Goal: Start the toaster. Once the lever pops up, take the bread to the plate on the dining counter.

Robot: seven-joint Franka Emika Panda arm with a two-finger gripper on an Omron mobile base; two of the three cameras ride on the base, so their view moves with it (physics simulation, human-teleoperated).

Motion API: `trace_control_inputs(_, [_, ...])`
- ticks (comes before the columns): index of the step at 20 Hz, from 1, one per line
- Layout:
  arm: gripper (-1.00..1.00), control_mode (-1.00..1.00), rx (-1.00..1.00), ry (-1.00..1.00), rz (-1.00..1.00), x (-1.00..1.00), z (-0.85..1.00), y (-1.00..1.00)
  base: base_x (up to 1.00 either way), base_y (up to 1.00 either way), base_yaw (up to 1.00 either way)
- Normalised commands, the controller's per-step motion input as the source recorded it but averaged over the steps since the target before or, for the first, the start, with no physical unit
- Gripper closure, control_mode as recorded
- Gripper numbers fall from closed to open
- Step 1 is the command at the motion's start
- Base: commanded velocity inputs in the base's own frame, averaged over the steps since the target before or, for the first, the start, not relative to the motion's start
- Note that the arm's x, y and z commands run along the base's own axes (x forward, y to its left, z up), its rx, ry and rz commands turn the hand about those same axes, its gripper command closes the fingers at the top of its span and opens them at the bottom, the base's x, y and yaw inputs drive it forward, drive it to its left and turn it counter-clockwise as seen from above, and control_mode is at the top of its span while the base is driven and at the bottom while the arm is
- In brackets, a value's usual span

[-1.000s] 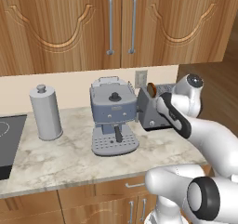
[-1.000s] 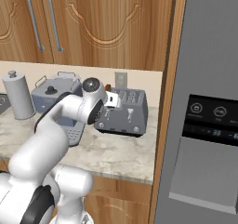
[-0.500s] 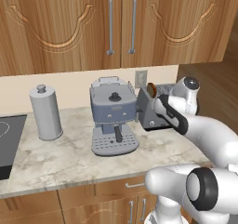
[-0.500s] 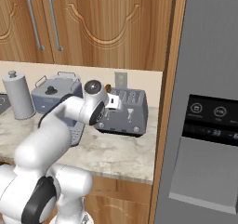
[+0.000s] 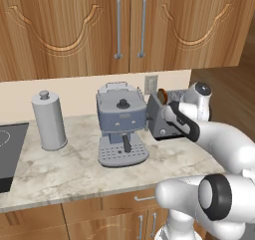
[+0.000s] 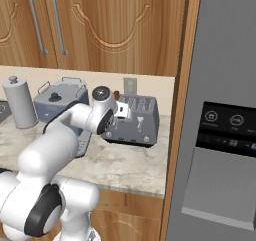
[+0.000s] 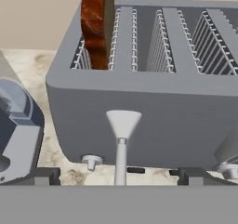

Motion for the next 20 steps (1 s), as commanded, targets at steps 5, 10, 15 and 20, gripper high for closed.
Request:
trace_control_inputs(5, [-1.00,-1.00,0.00,0.01,0.00,0.00,-0.16,0.00,0.00,0.00,0.00])
trace_control_inputs(10, [-1.00,-1.00,0.00,0.00,0.00,0.00,-0.06,0.00,0.00,0.00,0.00])
trace_control_inputs(15, [-1.00,-1.00,0.00,0.00,0.00,0.02,0.00,0.00,0.00,0.00,0.00])
trace_control_inputs(20, [-1.00,-1.00,0.00,0.00,0.00,0.01,-0.02,0.00,0.00,0.00,0.00])
